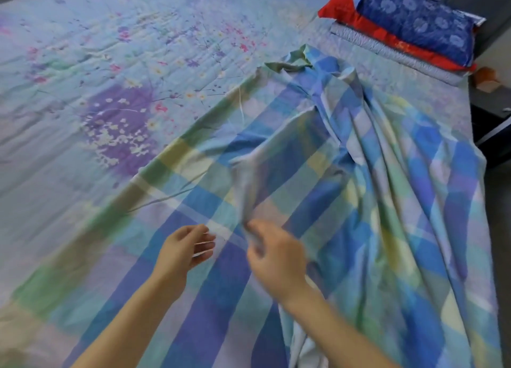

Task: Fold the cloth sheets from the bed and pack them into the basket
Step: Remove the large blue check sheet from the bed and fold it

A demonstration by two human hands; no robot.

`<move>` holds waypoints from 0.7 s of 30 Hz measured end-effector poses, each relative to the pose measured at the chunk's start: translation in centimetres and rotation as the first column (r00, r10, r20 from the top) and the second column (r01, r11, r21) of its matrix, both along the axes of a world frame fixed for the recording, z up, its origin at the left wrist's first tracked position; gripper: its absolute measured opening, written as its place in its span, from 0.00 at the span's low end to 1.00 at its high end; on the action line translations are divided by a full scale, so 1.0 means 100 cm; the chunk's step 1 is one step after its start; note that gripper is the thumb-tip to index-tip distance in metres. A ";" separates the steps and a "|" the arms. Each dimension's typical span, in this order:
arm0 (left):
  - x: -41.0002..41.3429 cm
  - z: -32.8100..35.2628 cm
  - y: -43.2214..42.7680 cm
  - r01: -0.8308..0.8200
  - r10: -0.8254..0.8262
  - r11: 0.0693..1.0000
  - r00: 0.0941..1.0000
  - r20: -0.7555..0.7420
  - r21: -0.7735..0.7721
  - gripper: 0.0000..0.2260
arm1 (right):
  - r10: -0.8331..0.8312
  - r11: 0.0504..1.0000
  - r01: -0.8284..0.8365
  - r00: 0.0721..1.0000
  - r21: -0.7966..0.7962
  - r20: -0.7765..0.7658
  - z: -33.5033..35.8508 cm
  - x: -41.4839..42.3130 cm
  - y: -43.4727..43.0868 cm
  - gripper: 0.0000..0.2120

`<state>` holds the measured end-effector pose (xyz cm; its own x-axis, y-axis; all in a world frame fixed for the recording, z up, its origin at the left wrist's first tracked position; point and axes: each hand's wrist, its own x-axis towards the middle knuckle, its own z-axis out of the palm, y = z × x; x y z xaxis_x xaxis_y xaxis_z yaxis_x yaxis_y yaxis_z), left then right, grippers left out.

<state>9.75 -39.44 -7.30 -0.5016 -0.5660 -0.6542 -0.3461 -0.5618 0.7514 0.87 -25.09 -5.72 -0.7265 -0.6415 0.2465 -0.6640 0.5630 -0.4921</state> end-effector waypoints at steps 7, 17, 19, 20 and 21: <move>0.042 -0.040 -0.063 -0.199 0.186 0.975 0.974 0.127 0.099 0.06 | 0.122 0.929 -0.139 0.990 0.343 0.072 -0.045 0.050 -0.029 0.20; -0.025 -0.077 -0.104 0.583 -0.606 -0.251 0.528 0.595 -0.773 0.29 | -0.091 0.810 -0.177 0.904 0.560 0.419 -0.049 0.041 -0.052 0.15; -0.042 -0.071 -0.111 0.475 -0.680 -0.405 0.415 0.604 -0.781 0.21 | -0.075 0.797 -0.181 0.917 0.576 0.392 -0.041 0.036 -0.045 0.08; -0.047 -0.072 -0.113 0.425 -0.709 -0.429 0.388 0.589 -0.797 0.16 | -0.059 0.797 -0.189 0.921 0.574 0.386 -0.037 0.034 -0.039 0.06; -0.048 -0.067 -0.116 0.418 -0.738 -0.432 0.346 0.580 -0.799 0.13 | -0.040 0.800 -0.207 0.918 0.563 0.394 -0.034 0.031 -0.034 0.07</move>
<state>4.92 -51.07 -14.04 -0.9597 0.2752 0.0574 0.2766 0.8877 0.3680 3.97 -28.44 -9.10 -0.6176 -0.6316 -0.4687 -0.5601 0.7715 -0.3017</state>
